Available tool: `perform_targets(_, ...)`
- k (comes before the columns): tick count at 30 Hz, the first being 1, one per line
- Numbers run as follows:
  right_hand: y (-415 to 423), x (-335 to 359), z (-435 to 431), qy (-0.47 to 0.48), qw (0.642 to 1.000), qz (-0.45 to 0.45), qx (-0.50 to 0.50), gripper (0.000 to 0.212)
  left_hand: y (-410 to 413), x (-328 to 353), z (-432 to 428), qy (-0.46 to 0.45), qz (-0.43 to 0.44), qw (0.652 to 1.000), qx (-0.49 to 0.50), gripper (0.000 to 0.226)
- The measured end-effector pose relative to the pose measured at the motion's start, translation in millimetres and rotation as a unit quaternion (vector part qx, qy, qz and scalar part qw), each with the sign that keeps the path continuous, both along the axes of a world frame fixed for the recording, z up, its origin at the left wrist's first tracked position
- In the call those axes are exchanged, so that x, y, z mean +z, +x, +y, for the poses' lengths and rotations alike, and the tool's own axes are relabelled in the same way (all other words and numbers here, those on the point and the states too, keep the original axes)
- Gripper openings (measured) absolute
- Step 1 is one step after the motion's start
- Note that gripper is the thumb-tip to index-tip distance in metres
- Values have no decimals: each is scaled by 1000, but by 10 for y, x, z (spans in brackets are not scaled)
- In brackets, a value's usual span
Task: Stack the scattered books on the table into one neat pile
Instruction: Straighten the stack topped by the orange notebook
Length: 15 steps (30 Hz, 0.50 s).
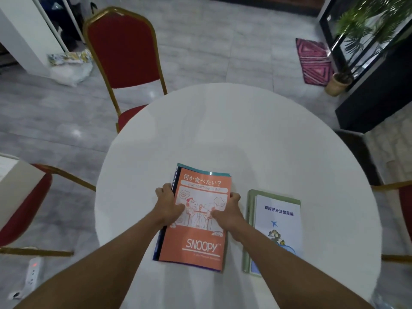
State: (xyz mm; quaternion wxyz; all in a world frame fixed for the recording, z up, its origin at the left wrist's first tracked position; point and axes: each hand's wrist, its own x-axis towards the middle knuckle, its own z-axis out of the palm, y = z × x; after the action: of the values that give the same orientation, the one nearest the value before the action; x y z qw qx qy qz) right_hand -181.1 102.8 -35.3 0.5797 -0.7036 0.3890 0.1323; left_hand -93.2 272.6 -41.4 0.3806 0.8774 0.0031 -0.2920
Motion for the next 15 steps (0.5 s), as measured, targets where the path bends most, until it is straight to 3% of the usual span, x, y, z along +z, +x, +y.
perform_targets(9,404,519,-374,-108,969,-217,-46,49,502,541,-448,-194,-181,961,-83,57)
perform_targets(15,341,496,-491,-132,950,-280,-35,48,559,478,-490,-234,-182,950,-100,60)
